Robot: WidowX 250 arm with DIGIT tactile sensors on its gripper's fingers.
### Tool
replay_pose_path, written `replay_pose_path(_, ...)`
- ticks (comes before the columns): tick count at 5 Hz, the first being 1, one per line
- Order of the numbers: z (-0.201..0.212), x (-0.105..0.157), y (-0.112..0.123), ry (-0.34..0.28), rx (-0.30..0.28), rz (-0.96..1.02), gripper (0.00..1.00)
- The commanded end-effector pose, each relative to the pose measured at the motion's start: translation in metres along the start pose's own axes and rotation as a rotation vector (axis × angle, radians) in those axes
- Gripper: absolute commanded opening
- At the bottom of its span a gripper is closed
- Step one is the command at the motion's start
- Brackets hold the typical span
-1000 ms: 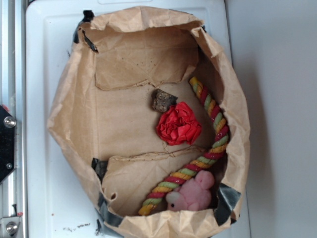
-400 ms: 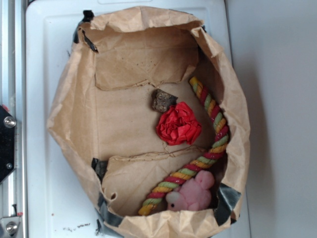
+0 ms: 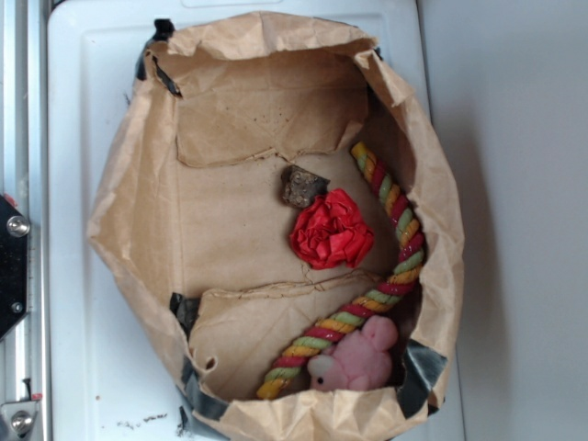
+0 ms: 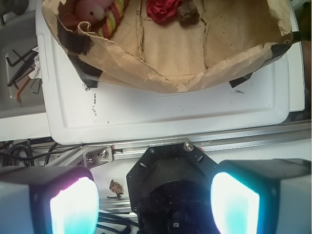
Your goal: Grab the rock.
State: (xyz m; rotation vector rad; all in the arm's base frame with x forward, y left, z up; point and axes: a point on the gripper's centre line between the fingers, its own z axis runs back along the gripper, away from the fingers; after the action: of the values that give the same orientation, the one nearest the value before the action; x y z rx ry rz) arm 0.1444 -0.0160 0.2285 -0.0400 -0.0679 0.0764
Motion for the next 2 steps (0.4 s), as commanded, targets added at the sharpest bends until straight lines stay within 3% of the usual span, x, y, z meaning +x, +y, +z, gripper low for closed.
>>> replay_pose_path(1, 0.011, 0.006, -0.001, -0.042, -0.004, -0.002, 1.0)
replay_pose_path(2, -0.005, 0.049, -0.009, -0.071, 0.027, 0.028, 1.0)
